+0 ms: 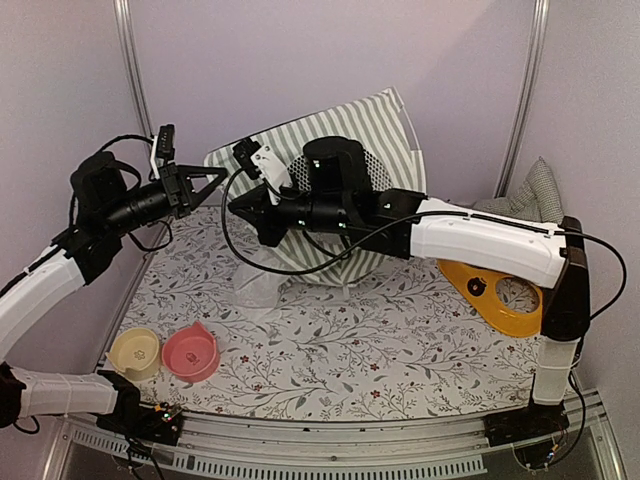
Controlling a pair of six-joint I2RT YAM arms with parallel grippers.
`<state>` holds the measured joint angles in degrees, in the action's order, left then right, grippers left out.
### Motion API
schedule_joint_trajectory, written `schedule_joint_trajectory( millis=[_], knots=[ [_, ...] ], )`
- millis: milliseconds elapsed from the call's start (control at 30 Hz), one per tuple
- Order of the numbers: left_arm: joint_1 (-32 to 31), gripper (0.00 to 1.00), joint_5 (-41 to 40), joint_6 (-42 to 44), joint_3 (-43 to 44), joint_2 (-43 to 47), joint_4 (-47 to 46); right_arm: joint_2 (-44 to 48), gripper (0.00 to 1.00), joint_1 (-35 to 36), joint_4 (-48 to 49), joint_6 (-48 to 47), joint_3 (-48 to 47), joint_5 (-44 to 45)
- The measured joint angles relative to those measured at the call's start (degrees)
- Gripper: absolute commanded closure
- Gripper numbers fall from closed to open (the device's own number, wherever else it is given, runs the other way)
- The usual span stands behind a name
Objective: Set up the pet tent
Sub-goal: Insert the tent pole into the pole socket of the pet tent.
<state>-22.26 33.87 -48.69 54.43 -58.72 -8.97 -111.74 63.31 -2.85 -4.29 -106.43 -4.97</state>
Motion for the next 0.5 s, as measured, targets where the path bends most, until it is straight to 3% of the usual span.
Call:
schedule_joint_trajectory(
  millis=[500],
  knots=[
    [0.0,1.0,0.3,0.1,-0.2,1.0,-1.4,-0.2,1.0,-0.5,-3.7,2.1,-3.6,-0.4]
  ],
)
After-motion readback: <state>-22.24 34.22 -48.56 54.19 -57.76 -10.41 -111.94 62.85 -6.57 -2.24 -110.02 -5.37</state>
